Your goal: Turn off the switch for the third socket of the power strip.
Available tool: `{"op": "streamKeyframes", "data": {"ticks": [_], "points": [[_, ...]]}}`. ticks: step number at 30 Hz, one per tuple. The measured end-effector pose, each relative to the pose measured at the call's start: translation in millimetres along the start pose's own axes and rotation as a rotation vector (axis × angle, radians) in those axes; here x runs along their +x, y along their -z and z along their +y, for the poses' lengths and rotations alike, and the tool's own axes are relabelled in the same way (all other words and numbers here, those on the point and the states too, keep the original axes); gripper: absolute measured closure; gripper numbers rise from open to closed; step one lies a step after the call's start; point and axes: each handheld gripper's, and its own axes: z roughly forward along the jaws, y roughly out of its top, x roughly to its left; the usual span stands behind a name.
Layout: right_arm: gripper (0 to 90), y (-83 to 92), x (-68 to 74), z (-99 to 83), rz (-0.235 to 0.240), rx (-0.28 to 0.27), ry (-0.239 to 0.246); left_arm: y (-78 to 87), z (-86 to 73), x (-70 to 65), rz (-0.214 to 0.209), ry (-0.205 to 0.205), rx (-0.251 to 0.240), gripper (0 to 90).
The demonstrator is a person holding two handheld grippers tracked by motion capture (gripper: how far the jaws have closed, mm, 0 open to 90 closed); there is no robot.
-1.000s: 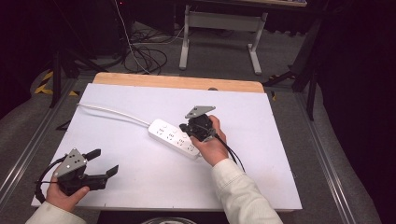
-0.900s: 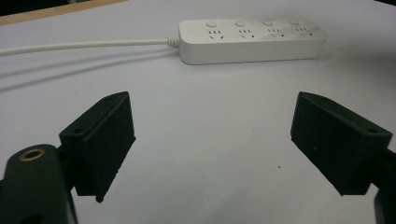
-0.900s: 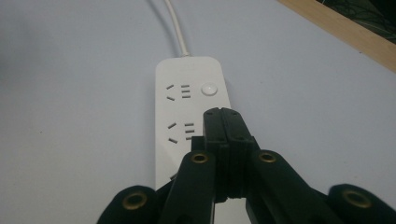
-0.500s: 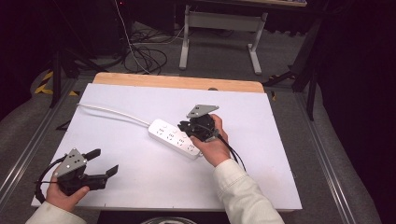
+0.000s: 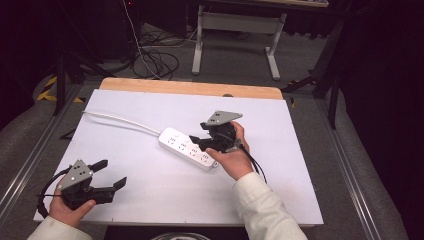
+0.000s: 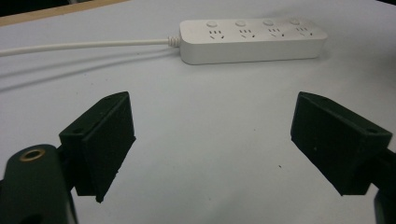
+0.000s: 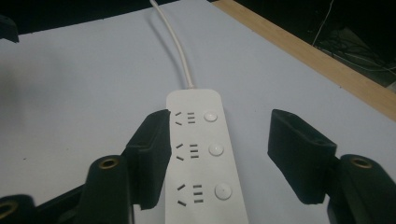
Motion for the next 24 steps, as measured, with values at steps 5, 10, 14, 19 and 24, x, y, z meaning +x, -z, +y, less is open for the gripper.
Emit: {"op": "streamKeyframes", "data": {"ticks": [5,10,14,19,24], "points": [[33.2,16.2,0.6,0.4,-0.02,-0.027,-0.005,-0.2,0.2,-0.3,-0.007,0.009,-0.002,14.3],[31.3,28.6,0.7,-2.7,-0.033,-0.038,-0.004,0.4,0.1,0.1,-0.004,0.017,-0.008,14.3],[29.7,40.9,-0.2,-6.9,-0.049,-0.061,-0.017,0.2,0.1,-0.3,-0.001,0.013,-0.007,14.3],[29.7,57.1,-3.3,-16.3,-0.05,-0.092,-0.056,1.1,0.4,0.0,-0.005,0.003,-0.007,14.2],[27.0,71.0,-6.8,-26.8,-0.057,-0.094,-0.064,1.8,0.6,-0.3,-0.008,0.004,-0.005,14.3]]}}
